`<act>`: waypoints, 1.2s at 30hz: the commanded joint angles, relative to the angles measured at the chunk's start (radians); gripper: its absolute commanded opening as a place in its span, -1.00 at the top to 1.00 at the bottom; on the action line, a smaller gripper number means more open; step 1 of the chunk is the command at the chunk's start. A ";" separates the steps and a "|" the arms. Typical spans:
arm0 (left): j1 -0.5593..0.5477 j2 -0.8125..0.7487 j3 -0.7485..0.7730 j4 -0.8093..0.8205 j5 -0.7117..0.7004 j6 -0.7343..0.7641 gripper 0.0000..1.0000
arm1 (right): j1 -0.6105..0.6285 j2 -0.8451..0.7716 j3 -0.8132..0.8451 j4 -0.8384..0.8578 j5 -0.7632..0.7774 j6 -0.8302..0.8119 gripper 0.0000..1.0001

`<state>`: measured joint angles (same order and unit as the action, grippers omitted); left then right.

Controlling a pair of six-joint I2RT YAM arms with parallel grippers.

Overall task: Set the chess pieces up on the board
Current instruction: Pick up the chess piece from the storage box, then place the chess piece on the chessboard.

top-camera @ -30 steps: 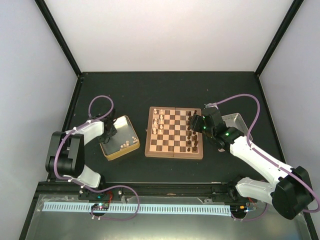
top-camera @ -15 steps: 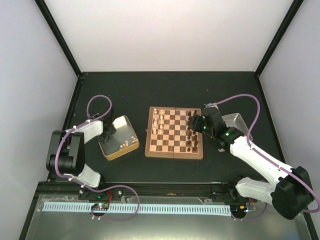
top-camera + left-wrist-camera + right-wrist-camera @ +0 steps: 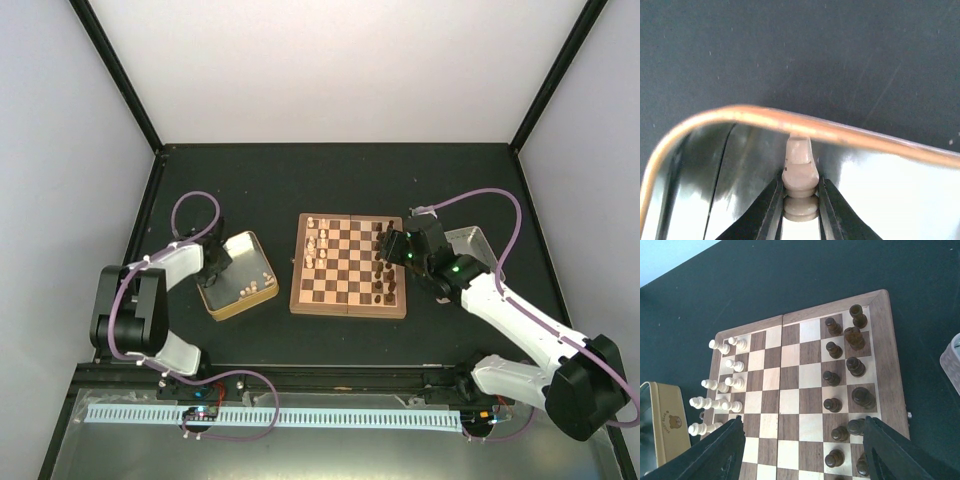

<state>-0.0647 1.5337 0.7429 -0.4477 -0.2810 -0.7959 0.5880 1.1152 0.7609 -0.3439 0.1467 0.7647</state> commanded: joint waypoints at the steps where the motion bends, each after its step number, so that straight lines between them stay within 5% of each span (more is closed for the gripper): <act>1: -0.008 -0.066 -0.054 -0.022 0.164 0.019 0.83 | -0.005 -0.007 0.014 0.015 -0.031 0.004 -0.30; 12: -0.117 -0.382 -0.120 0.114 0.687 0.173 0.82 | -0.009 0.056 0.055 0.121 -0.519 -0.117 -0.31; 20: -0.285 -0.554 -0.140 0.487 1.090 0.264 0.82 | -0.008 0.083 0.071 0.304 -0.955 -0.067 -0.50; 27: -0.374 -0.515 -0.110 0.722 1.292 0.240 0.82 | -0.005 0.034 0.101 0.388 -1.000 -0.007 -0.58; 36: -0.425 -0.510 -0.052 0.696 1.332 0.292 0.82 | 0.014 0.032 0.166 0.270 -0.994 -0.083 -0.21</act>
<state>-0.4736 1.0241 0.6380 0.1978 0.9939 -0.5442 0.5892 1.1637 0.8959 -0.0216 -0.8242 0.7280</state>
